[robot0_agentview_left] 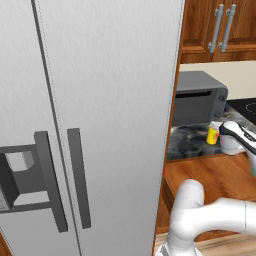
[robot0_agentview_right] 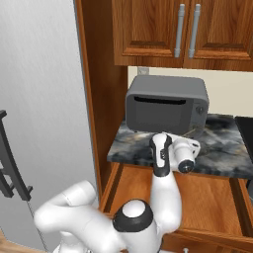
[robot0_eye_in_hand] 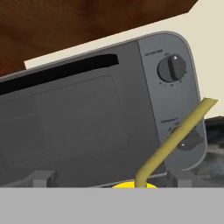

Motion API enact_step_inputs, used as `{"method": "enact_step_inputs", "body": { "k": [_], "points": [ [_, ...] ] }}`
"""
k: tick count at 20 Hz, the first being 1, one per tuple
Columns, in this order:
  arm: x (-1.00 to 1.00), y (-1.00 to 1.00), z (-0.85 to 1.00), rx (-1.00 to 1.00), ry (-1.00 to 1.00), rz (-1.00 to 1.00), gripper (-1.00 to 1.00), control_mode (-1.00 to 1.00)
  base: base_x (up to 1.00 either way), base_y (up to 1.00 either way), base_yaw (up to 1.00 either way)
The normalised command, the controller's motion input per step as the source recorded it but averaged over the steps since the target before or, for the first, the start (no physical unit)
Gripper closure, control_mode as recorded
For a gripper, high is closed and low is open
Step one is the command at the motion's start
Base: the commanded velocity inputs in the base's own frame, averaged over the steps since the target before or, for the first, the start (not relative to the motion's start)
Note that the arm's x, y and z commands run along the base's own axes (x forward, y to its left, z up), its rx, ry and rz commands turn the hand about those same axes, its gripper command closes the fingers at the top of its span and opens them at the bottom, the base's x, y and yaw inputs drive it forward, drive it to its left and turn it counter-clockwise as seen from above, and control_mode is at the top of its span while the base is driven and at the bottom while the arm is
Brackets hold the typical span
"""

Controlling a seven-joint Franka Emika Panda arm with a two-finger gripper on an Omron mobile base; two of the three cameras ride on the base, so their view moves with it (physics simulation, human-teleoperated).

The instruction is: Pick up the straw from the right drawer and put it inside the smoothie cup.

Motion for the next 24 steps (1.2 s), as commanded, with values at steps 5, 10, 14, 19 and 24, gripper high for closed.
{"method": "enact_step_inputs", "body": {
  "k": [5,10,14,19,24],
  "points": [
    [-0.33,-0.21,0.0,0.0,0.0,0.0,-1.0,-1.0,0.0,0.0,0.0],
    [-0.42,-0.12,0.15,0.0,0.0,0.0,-1.0,-1.0,0.0,0.0,0.0],
    [-0.5,-0.1,0.36,0.0,0.0,-0.02,-1.0,-1.0,0.0,0.0,0.0],
    [-0.55,-0.07,0.77,0.0,-0.06,-0.03,-1.0,-1.0,0.0,0.0,0.0],
    [-0.49,0.0,0.98,0.0,-0.03,-0.02,-1.0,-1.0,0.0,0.0,0.0]
  ]
}}
